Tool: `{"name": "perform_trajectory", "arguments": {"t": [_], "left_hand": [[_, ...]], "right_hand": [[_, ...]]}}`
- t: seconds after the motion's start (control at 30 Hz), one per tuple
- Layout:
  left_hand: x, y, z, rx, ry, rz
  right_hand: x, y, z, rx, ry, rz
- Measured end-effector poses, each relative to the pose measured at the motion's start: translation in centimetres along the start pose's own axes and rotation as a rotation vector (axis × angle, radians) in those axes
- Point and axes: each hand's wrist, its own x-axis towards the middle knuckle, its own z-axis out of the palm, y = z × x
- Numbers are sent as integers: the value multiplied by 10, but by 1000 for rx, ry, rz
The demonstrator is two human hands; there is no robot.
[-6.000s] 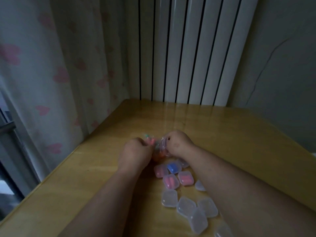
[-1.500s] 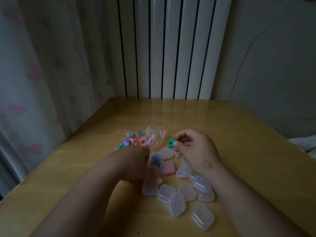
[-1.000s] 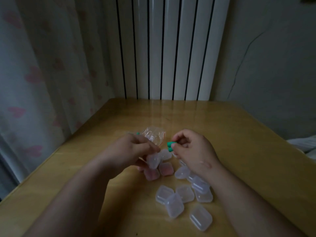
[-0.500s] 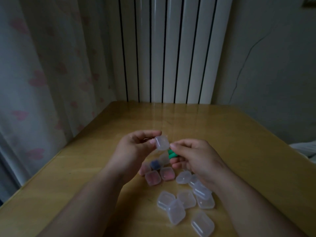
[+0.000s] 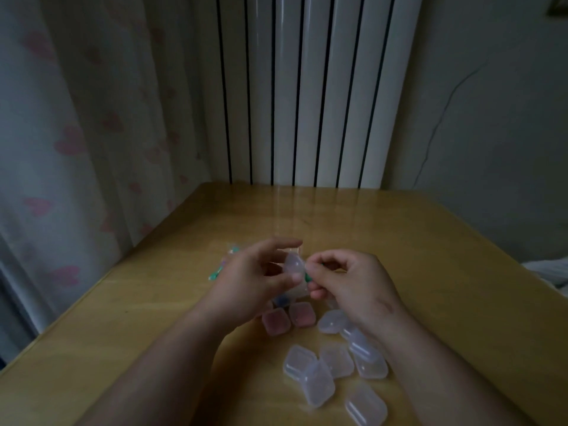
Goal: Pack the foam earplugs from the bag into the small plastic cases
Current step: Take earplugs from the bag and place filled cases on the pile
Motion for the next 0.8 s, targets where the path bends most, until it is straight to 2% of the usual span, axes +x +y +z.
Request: {"name": "perform_trajectory", "arguments": {"t": [0.2,0.5,0.8], "left_hand": [[1,-3,0,-167,22,2],[2,-4,-2,-213,35,2],[1,-3,1,-181,67,58]], "right_hand": [[4,1,0,87,48,58],[5,3,1,111,36,98],[2,2,2,111,-101,86]]}}
